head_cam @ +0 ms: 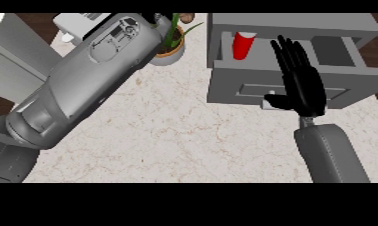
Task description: Pick up the can, place it into the drawer and close the drawer
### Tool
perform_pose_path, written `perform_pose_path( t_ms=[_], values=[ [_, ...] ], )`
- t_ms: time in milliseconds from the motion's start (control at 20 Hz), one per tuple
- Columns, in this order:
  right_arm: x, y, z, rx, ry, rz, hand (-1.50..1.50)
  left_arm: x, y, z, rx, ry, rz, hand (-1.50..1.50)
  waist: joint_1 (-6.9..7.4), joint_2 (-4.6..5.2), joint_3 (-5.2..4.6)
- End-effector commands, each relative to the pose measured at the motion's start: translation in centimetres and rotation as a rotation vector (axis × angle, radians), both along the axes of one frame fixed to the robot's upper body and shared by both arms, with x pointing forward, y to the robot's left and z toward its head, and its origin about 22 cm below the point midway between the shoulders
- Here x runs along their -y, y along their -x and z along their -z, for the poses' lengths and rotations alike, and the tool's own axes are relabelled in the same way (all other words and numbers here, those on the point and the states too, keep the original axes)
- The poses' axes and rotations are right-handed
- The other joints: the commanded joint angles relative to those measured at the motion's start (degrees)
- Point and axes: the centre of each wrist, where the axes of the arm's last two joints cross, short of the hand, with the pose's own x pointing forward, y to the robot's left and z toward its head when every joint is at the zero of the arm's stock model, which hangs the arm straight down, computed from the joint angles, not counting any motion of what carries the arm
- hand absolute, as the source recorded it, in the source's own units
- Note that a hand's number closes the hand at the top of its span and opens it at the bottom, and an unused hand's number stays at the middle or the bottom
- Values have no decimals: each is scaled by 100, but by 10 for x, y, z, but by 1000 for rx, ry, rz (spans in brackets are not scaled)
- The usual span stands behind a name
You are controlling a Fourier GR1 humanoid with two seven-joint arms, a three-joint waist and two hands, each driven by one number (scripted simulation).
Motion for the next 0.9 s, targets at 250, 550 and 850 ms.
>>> perform_pose_path(
  t_ms=[250,550,850],
  values=[
    [0,-39,25,-29,36,73,-150,-45,9,-12,-56,5,21,-150,120,132,117],
    [-25,-68,15,36,18,87,-150,-59,21,0,-43,3,-2,-150,122,146,115],
    [-19,-94,4,65,34,132,-150,-71,30,26,-49,-20,13,-150,189,225,118]
  ],
)
